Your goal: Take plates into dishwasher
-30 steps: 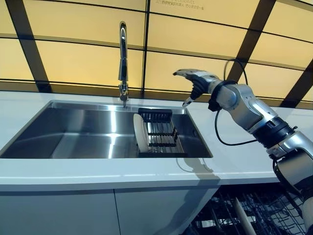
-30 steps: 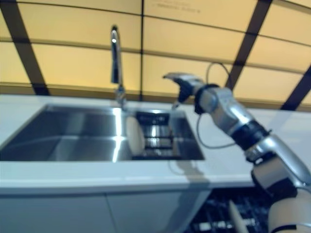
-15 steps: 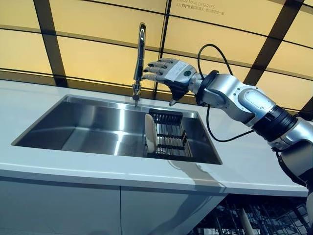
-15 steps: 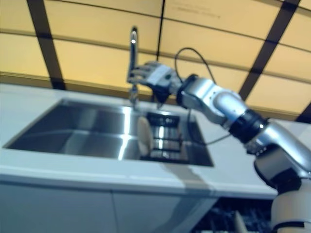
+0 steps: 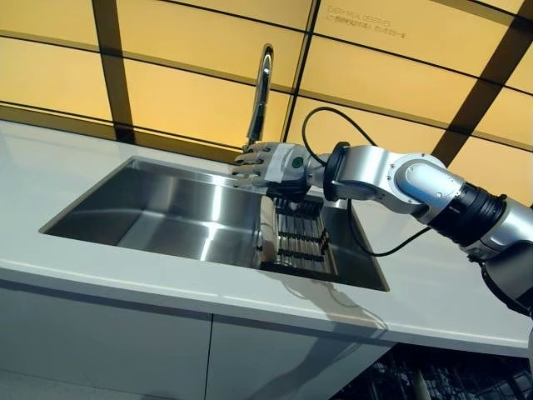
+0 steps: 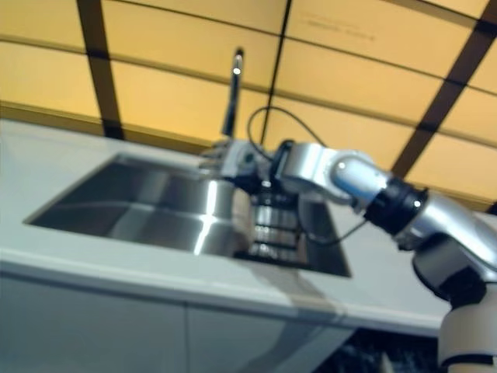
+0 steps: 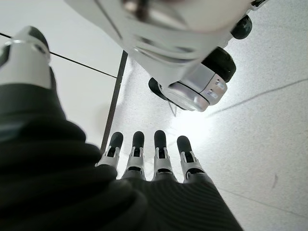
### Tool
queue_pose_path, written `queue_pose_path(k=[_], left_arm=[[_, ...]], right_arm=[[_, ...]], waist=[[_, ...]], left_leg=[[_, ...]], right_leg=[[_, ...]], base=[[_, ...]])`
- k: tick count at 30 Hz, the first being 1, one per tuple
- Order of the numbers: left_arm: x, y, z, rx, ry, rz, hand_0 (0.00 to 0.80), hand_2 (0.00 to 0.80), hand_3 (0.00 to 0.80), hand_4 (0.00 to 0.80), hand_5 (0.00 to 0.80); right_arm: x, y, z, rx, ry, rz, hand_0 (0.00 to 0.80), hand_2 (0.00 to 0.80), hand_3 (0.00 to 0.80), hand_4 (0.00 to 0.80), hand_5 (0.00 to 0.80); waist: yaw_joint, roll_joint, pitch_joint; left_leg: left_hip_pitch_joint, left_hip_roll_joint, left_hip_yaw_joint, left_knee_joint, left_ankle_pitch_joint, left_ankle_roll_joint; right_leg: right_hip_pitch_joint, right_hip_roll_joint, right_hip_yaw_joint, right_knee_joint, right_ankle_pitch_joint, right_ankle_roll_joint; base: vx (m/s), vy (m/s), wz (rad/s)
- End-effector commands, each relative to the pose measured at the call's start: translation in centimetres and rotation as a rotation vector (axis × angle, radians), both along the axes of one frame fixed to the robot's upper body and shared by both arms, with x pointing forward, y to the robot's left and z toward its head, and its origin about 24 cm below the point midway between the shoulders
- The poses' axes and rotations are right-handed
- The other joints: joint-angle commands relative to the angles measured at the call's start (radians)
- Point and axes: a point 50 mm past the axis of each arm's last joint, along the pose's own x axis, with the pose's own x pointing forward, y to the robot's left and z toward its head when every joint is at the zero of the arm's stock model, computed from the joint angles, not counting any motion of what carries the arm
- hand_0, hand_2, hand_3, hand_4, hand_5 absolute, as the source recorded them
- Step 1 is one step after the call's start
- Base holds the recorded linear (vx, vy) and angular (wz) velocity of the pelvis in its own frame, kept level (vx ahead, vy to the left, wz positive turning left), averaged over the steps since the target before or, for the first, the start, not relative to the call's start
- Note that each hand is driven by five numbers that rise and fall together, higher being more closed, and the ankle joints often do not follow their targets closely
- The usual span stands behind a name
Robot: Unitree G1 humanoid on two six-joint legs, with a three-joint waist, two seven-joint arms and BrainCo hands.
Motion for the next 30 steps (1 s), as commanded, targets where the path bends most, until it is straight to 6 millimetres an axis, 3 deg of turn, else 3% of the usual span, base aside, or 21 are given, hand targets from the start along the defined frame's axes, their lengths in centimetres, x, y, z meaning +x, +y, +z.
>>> queue_pose_path(k=[1,16,30], left_arm=[[0.7,0.6,0.2,0.023,-0.010,-0.023,0.000,0.000,0.000,0.000,0.000],[1.9,1.6,0.8,0.029,-0.075,-0.029,0.000,0.000,0.000,0.000,0.000],[2.6,1.7,1.1,0.027,-0.109,-0.038,0.000,0.000,0.000,0.000,0.000]], right_arm=[[0.7,-2.1,3.2,-0.035,-0.113,-0.094,0.000,0.000,0.000,0.000,0.000],[1.3,-3.8,2.6,-0.058,-0.155,-0.160,0.000,0.000,0.000,0.000,0.000],[1.5,-4.0,2.9,-0.034,-0.185,-0.186,0.000,0.000,0.000,0.000,0.000]], waist=[[0.025,-0.040,0.007],[0.026,-0.065,0.093],[0.027,-0.063,0.151]], left_leg=[[-0.046,-0.056,0.005,-0.005,0.037,0.049],[-0.112,-0.043,0.014,-0.005,0.048,0.045],[-0.146,-0.037,0.008,-0.005,0.051,0.044]], right_leg=[[0.012,0.001,-0.001,0.022,0.017,0.003],[-0.056,0.014,0.010,0.014,0.038,0.008],[-0.091,0.013,0.011,0.016,0.044,0.009]], base=[[0.000,0.000,0.00],[-0.019,-0.013,0.00],[0.000,0.000,0.00]])
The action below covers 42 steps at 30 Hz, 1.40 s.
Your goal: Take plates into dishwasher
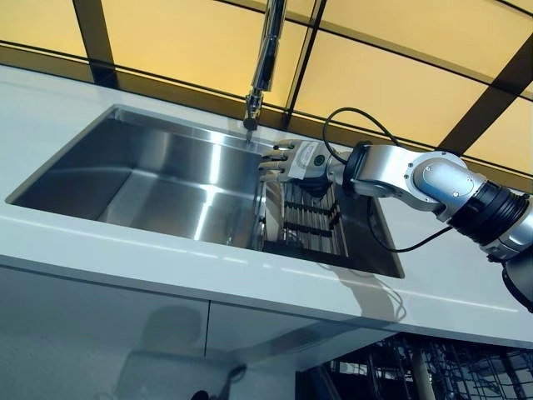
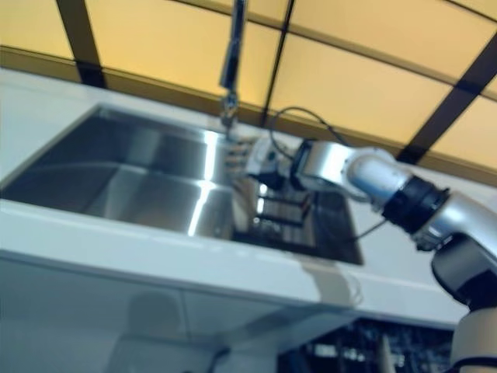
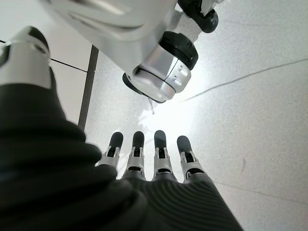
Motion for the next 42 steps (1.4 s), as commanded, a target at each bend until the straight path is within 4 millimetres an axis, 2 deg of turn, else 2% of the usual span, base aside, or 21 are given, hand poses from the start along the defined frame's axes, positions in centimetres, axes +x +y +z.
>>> queue_pose_path(k=[1,9,18,31,42], left_arm=[[1.7,0.4,0.4,0.008,-0.042,-0.009,0.000,0.000,0.000,0.000,0.000],[2.0,0.3,0.4,0.006,-0.049,-0.006,0.000,0.000,0.000,0.000,0.000],[1.2,-0.1,0.1,-0.003,-0.024,0.009,0.000,0.000,0.000,0.000,0.000],[1.6,-0.1,0.2,-0.010,-0.043,0.011,0.000,0.000,0.000,0.000,0.000],[2.3,0.3,0.6,-0.008,-0.082,0.027,0.000,0.000,0.000,0.000,0.000]], right_arm=[[0.7,-1.7,3.3,0.036,-0.128,-0.104,0.000,0.000,0.000,0.000,0.000],[0.3,-1.2,3.7,0.053,-0.145,-0.074,0.000,0.000,0.000,0.000,0.000],[0.4,-0.7,3.3,0.053,-0.123,-0.066,0.000,0.000,0.000,0.000,0.000],[0.1,0.7,3.4,0.063,-0.127,-0.032,0.000,0.000,0.000,0.000,0.000],[0.5,0.7,2.2,0.037,-0.099,-0.056,0.000,0.000,0.000,0.000,0.000]], waist=[[0.026,-0.016,0.019],[0.025,-0.018,0.017],[0.034,-0.016,0.004],[0.059,-0.022,0.032],[0.078,-0.026,0.071]], left_leg=[[-0.046,-0.040,0.012,-0.026,0.048,0.047],[-0.046,-0.043,0.010,-0.026,0.044,0.049],[-0.032,-0.045,0.002,-0.026,0.039,0.049],[-0.056,-0.048,-0.021,-0.026,0.046,0.047],[-0.073,-0.047,-0.037,-0.026,0.048,0.046]], right_leg=[[-0.006,0.006,0.011,0.016,0.039,0.013],[-0.008,0.001,0.008,0.019,0.036,0.016],[0.003,-0.003,0.004,0.025,0.027,0.013],[-0.008,-0.002,-0.015,0.030,0.024,0.013],[-0.028,0.001,-0.017,0.045,0.017,0.009]], base=[[-0.031,-0.007,0.00],[-0.004,0.000,0.00],[0.027,0.017,0.01],[-0.007,0.002,0.03],[-0.001,-0.012,0.05]])
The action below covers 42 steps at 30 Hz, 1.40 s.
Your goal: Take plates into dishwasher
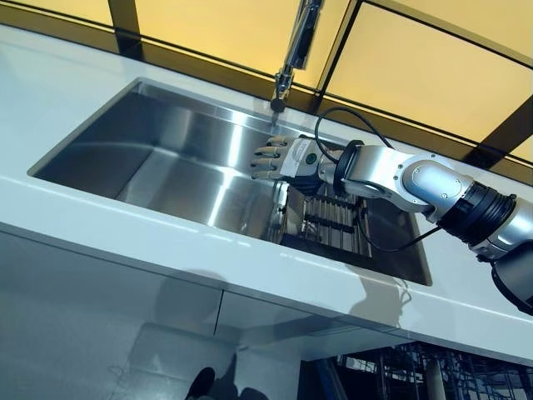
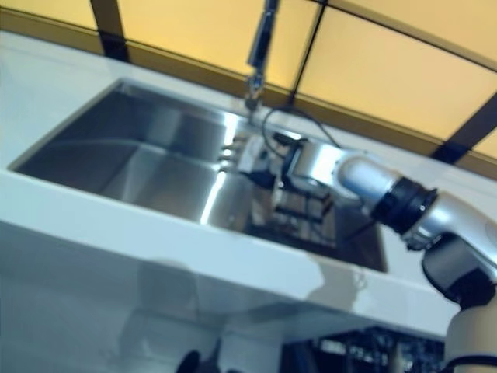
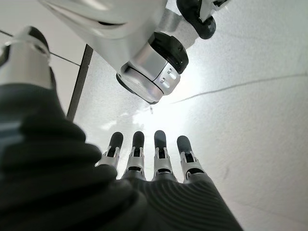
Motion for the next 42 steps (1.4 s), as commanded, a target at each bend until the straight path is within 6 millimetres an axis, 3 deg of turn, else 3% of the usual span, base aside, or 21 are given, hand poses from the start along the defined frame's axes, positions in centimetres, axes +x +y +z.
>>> queue_pose_path(k=[1,16,18,19,20,21,28,42], left_arm=[[0.8,0.5,0.4,0.007,-0.035,0.012,0.000,0.000,0.000,0.000,0.000],[3.0,0.4,1.1,-0.026,-0.129,0.004,0.000,0.000,0.000,0.000,0.000],[3.2,0.4,1.2,-0.030,-0.140,0.003,0.000,0.000,0.000,0.000,0.000],[3.4,0.4,1.3,-0.031,-0.147,0.002,0.000,0.000,0.000,0.000,0.000],[3.5,0.4,1.4,-0.031,-0.153,0.002,0.000,0.000,0.000,0.000,0.000],[3.6,0.5,1.4,-0.030,-0.155,0.002,0.000,0.000,0.000,0.000,0.000],[4.0,0.5,1.5,-0.025,-0.165,0.008,0.000,0.000,0.000,0.000,0.000],[3.0,0.6,1.1,-0.007,-0.120,0.019,0.000,0.000,0.000,0.000,0.000]], right_arm=[[0.6,-0.6,2.1,-0.001,-0.089,-0.075,0.000,0.000,0.000,0.000,0.000],[1.6,-2.7,0.8,-0.190,-0.101,-0.222,0.000,0.000,0.000,0.000,0.000],[1.8,-3.2,0.8,-0.218,-0.101,-0.251,0.207,0.207,0.207,0.207,0.207],[1.9,-3.5,0.8,-0.232,-0.105,-0.270,0.427,0.427,0.427,0.427,0.427],[2.0,-3.9,0.6,-0.265,-0.124,-0.288,0.750,0.750,0.750,0.750,0.750],[2.1,-4.1,0.6,-0.271,-0.129,-0.294,0.800,0.800,0.800,0.800,0.800],[2.1,-4.3,1.6,-0.255,-0.198,-0.288,0.800,0.800,0.800,0.800,0.800],[1.8,-5.2,3.0,-0.197,-0.237,-0.307,0.800,0.800,0.800,0.800,0.800]], waist=[[0.020,-0.011,0.023],[0.017,0.004,0.133],[0.018,0.005,0.145],[0.018,0.005,0.150],[0.018,0.004,0.155],[0.018,0.003,0.156],[0.012,-0.006,0.156],[-0.027,-0.010,0.075]], left_leg=[[-0.010,-0.041,0.012,-0.049,0.046,0.051],[-0.093,-0.037,0.001,-0.049,0.078,0.048],[-0.103,-0.037,-0.003,-0.049,0.082,0.047],[-0.109,-0.037,-0.007,-0.049,0.083,0.046],[-0.113,-0.037,-0.011,-0.049,0.084,0.045],[-0.114,-0.037,-0.012,-0.049,0.084,0.044],[-0.115,-0.033,-0.007,-0.049,0.083,0.044],[-0.057,-0.025,0.029,-0.049,0.060,0.046]], right_leg=[[-0.004,-0.005,0.009,0.043,0.018,0.016],[-0.079,-0.006,0.021,0.057,0.029,0.018],[-0.086,-0.006,0.021,0.058,0.030,0.018],[-0.090,-0.006,0.020,0.058,0.030,0.018],[-0.094,-0.005,0.019,0.060,0.029,0.018],[-0.095,-0.005,0.019,0.060,0.029,0.018],[-0.097,0.000,0.021,0.060,0.029,0.017],[-0.058,-0.003,0.040,0.052,0.028,0.021]], base=[[0.000,0.000,0.00],[-0.055,-0.008,0.00],[-0.060,-0.014,0.04],[-0.061,-0.026,0.05],[-0.047,-0.024,0.10],[-0.030,-0.018,0.11],[-0.022,-0.007,0.02],[0.004,0.005,0.00]])
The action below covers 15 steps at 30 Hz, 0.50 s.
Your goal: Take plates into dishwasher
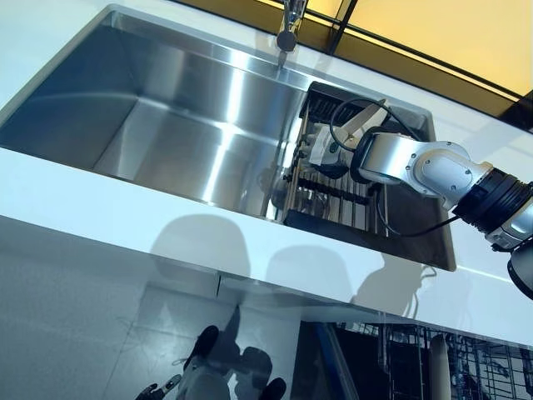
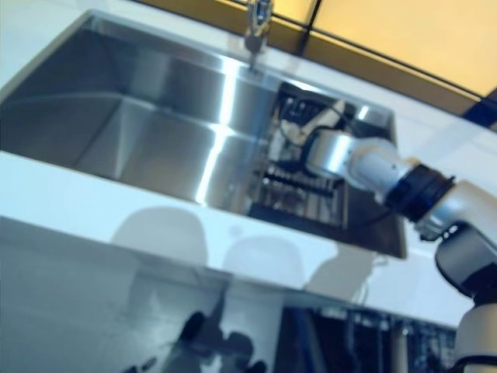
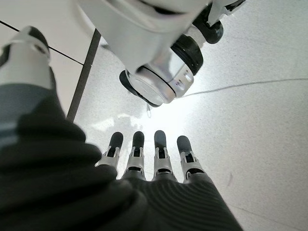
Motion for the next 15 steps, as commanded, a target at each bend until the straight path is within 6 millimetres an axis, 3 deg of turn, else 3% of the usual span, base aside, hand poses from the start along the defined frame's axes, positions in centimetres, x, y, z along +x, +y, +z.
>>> queue_pose_path(k=[1,9,15], left_arm=[[-2.4,0.2,-0.8,0.010,0.068,0.028,0.000,0.000,0.000,0.000,0.000],[-3.3,0.0,-1.2,0.020,0.095,0.031,0.000,0.000,0.000,0.000,0.000],[-4.2,0.0,-1.4,0.027,0.113,0.036,0.000,0.000,0.000,0.000,0.000]], right_arm=[[-0.2,-1.9,2.0,0.041,-0.087,-0.062,0.800,0.800,0.800,0.800,0.800],[-0.1,-2.5,2.3,0.091,-0.073,-0.102,0.800,0.800,0.800,0.800,0.800],[0.0,-3.6,2.8,0.240,-0.030,-0.119,0.800,0.800,0.800,0.800,0.800]], waist=[[0.001,-0.012,-0.064],[-0.015,-0.009,-0.104],[-0.028,-0.010,-0.140]], left_leg=[[0.018,-0.031,0.053,-0.077,0.048,0.055],[0.051,-0.035,0.062,-0.077,0.039,0.059],[0.083,-0.038,0.071,-0.077,0.024,0.063]], right_leg=[[-0.007,-0.016,0.039,0.049,0.018,0.031],[0.018,-0.020,0.050,0.038,0.025,0.035],[0.042,-0.020,0.060,0.031,0.025,0.037]], base=[[0.039,0.004,-0.01],[0.024,0.011,-0.04],[0.037,0.004,-0.04]])
